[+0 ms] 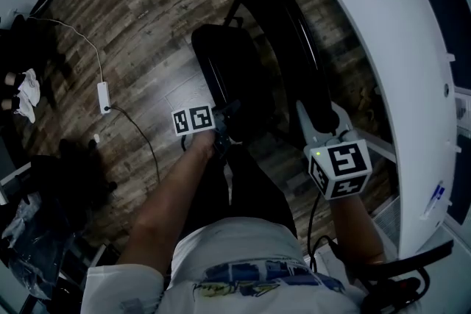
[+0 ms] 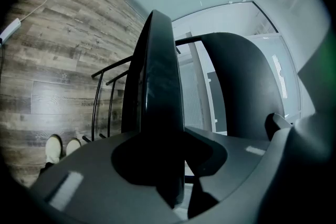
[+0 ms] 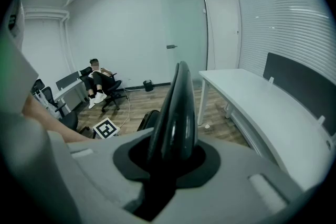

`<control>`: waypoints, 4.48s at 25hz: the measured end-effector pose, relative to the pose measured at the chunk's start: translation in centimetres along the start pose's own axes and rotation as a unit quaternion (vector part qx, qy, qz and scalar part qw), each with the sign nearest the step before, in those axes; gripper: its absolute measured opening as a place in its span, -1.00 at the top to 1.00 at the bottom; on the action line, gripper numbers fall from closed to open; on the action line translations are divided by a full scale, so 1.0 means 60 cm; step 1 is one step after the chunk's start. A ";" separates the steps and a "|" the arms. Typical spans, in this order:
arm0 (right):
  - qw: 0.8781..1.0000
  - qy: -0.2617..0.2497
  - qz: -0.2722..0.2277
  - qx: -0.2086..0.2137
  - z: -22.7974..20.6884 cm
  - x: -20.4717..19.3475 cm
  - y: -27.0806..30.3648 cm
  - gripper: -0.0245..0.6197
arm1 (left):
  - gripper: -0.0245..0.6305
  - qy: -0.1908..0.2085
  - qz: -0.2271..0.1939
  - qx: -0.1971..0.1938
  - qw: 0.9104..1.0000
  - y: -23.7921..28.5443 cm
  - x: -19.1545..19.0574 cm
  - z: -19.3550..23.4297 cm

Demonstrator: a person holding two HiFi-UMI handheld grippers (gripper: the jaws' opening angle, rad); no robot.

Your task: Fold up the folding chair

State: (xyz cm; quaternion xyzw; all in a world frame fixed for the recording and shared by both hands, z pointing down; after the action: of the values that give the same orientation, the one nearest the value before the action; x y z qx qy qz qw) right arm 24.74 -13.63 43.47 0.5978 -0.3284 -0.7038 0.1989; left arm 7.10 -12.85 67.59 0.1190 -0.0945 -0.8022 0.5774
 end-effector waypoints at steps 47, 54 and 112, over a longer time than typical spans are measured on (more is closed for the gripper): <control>0.999 -0.033 -0.029 -0.012 0.130 0.140 -0.021 0.75 | 0.54 -0.008 0.025 0.186 0.982 0.069 0.082 -0.140; 0.998 -0.040 -0.043 0.024 0.040 0.170 0.019 0.75 | 0.54 -0.012 -0.007 0.197 0.980 0.150 0.129 -0.164; 0.991 -0.007 -0.051 0.122 -0.480 0.180 0.270 0.74 | 0.31 0.097 0.056 0.140 0.984 0.581 0.261 -0.206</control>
State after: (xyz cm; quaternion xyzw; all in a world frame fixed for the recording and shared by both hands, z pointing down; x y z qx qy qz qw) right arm 48.67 -38.77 45.12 0.6284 -0.3823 -0.6720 0.0855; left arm 37.53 -38.85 64.61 0.2706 -0.1562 -0.7317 0.6058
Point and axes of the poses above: the fingertips, and each gripper's own axes: y forward along the fingers, z to its left, x out of its top, the point moved 4 cm from there along -y, backward along the fingers, and after that the axes turned 13 degrees about -x, right-handed, at the moved point
